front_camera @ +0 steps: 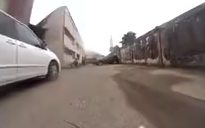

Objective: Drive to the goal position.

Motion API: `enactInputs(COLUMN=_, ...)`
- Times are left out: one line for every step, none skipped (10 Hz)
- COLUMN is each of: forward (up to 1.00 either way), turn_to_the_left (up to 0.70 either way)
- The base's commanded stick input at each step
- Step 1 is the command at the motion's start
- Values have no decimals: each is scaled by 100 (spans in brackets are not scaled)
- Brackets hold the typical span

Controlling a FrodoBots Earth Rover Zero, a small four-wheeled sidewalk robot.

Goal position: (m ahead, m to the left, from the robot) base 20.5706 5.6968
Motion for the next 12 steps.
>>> enactInputs(forward=30, turn_to_the_left=0)
enactInputs(forward=30, turn_to_the_left=0)
enactInputs(forward=30, turn_to_the_left=0)
enactInputs(forward=30, turn_to_the_left=0)
enactInputs(forward=30, turn_to_the_left=0)
enactInputs(forward=30, turn_to_the_left=0)
enactInputs(forward=30, turn_to_the_left=0)
enactInputs(forward=30, turn_to_the_left=0)
enactInputs(forward=30, turn_to_the_left=0)
enactInputs(forward=30, turn_to_the_left=0)
enactInputs(forward=30, turn_to_the_left=0)
enactInputs(forward=30, turn_to_the_left=0)
